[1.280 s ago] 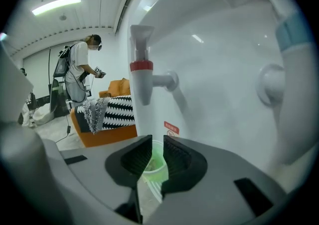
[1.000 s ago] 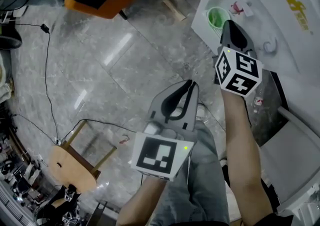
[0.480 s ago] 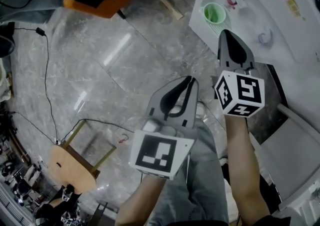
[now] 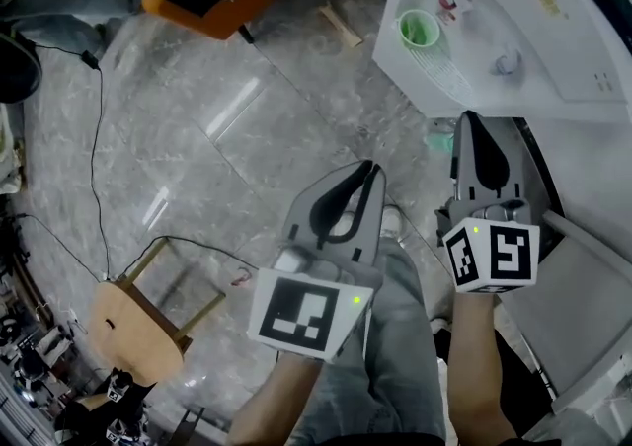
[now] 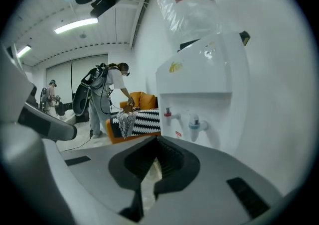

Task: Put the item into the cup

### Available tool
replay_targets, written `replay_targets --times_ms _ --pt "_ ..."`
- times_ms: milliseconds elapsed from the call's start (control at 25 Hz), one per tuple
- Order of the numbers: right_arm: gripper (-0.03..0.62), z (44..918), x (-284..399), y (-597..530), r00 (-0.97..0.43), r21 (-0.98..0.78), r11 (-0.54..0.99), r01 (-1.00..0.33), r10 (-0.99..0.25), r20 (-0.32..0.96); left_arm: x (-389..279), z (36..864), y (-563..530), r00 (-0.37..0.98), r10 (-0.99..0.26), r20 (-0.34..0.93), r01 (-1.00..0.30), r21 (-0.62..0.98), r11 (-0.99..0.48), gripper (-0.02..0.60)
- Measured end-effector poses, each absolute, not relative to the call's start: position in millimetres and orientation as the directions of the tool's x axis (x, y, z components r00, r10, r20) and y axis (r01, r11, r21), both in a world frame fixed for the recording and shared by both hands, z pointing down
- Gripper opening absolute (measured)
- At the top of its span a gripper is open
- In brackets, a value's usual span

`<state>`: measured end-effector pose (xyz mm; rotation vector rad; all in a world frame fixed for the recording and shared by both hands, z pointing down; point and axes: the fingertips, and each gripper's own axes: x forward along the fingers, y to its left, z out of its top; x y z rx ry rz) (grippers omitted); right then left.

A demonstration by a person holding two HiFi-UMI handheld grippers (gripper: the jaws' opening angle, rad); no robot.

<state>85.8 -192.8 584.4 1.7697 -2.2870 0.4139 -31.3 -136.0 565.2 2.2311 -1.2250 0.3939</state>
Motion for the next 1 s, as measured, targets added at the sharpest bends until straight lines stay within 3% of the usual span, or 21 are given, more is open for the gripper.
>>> replay_targets --times_ms 400,1000 --pt "0.011 521.2 82.0 -132.7 -0.270 -0.168 0.223 -0.960 -0.897 0.350 -35.2 490.3 -97.3 0.540 -0.713 0.448 -0.839 0.352 -0.414 0.031" --pt "0.011 347.7 79.8 -92.7 -0.347 -0.204 0.303 -0.931 -0.907 0.237 -19.4 332.9 -89.7 0.577 -0.759 0.303 -0.814 0.290 -0.503 0.031"
